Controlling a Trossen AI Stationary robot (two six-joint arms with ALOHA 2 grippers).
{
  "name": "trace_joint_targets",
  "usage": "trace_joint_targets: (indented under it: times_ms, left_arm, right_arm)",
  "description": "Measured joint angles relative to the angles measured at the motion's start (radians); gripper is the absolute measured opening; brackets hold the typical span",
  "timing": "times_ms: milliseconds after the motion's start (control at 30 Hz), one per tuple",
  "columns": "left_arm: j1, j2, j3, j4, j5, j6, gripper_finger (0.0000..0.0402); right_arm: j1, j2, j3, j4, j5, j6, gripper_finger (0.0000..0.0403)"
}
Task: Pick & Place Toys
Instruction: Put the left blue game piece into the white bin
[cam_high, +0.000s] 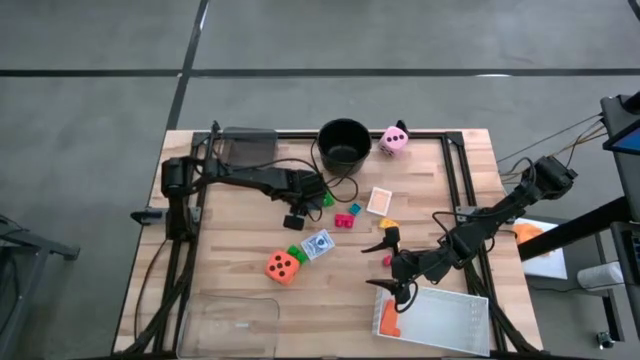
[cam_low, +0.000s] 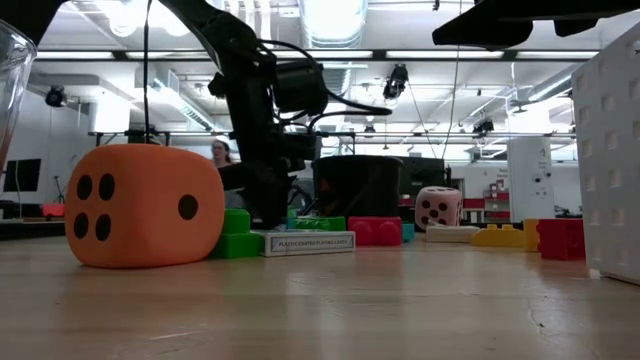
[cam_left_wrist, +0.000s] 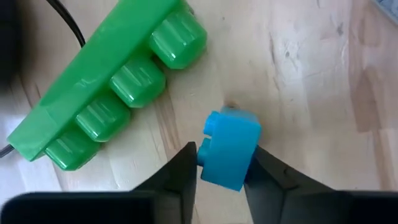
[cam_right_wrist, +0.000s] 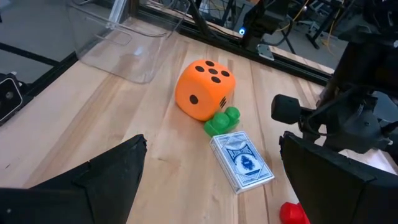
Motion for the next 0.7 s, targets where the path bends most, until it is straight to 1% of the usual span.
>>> trace_joint_targets:
  times_ms: [200, 300, 400, 500, 567, 633, 700]
  left_arm:
    - [-0.006, -0.001, 0.000, -0.001, 0.000, -0.009, 0.0091]
    - [-0.009, -0.005, 0.000, -0.004, -0.002, -0.027, 0.0092]
    - [-0.014, -0.011, 0.000, -0.008, -0.003, -0.038, 0.0096]
    - [-0.018, -0.025, 0.000, -0.007, -0.003, -0.047, 0.0096]
    - [-0.020, -0.034, 0.000, -0.004, -0.003, -0.052, 0.0096]
    - [-0.024, -0.043, -0.001, -0.002, -0.003, -0.057, 0.0096]
    - [-0.031, -0.060, 0.000, -0.001, -0.003, -0.063, 0.0096]
  right_arm:
    - [0.000, 0.000, 0.000, 0.002, 0.004, 0.000, 0.0362]
    - [0.000, 0.000, -0.001, 0.037, 0.004, -0.011, 0.0362]
    - [0.000, 0.000, -0.047, 0.205, 0.001, -0.071, 0.0362]
    - [0.000, 0.001, -0.141, 0.473, -0.050, -0.165, 0.0362]
    - [0.000, -0.008, -0.207, 0.613, -0.056, -0.216, 0.0362]
    - [0.000, -0.042, -0.264, 0.674, -0.051, -0.241, 0.0362]
    - [0.000, -0.099, -0.304, 0.686, -0.037, -0.234, 0.0362]
